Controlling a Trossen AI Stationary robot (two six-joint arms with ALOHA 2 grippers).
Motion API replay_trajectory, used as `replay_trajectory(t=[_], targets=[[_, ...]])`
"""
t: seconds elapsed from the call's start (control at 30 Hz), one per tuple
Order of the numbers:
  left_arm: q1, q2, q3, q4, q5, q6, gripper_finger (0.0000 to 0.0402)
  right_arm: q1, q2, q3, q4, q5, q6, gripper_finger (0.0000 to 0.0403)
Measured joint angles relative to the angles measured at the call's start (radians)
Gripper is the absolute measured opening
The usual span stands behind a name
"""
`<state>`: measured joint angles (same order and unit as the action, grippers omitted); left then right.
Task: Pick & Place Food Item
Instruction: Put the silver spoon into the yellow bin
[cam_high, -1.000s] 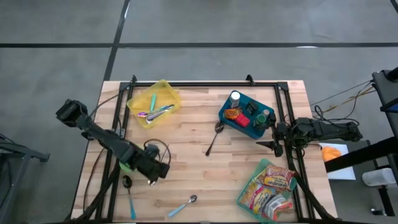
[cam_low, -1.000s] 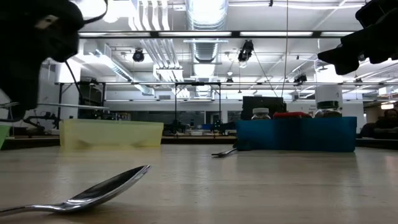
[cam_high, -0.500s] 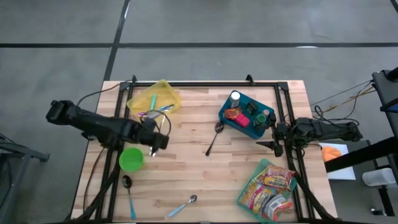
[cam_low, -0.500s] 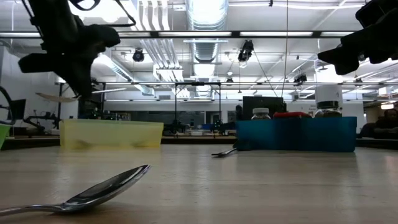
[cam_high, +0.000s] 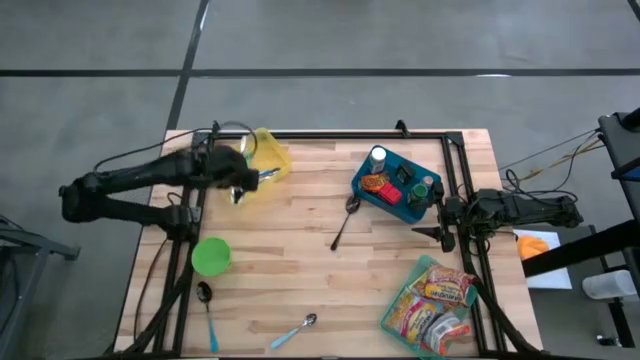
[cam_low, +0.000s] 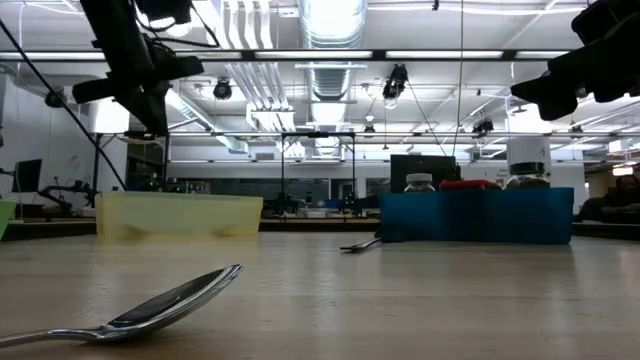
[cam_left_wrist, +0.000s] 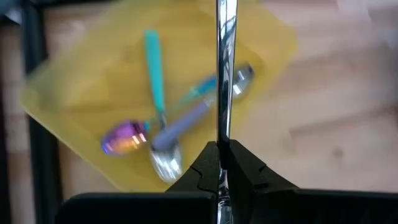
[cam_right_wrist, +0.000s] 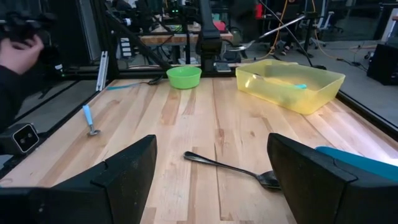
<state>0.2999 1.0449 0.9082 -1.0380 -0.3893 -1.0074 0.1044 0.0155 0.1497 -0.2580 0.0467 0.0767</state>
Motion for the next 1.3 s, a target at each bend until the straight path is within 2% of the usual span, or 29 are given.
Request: replay_trajectory(t=[0.2, 0.37, 0.83, 1.3], targets=[[0.204, 0.046, 0.004, 0.057, 0.015, 0.145, 0.0008, 0.0, 0.0, 0.0, 0.0, 0.0, -0.001, 0.0303], [0.282, 0.129, 0.003, 0.067, 0.048, 0.208, 0.0008, 0.0, 0.0, 0.0, 0.0, 0.0, -0.001, 0.0303], [0.307, 0.366, 0.002, 0.122, 0.039, 0.252, 0.0008, 0.0, 0.0, 0.0, 0.0, 0.0, -0.001, 0.0303], [0.309, 0.485, 0.001, 0.175, 0.039, 0.252, 0.0008, 0.0, 0.0, 0.0, 0.0, 0.0, -0.001, 0.0303]])
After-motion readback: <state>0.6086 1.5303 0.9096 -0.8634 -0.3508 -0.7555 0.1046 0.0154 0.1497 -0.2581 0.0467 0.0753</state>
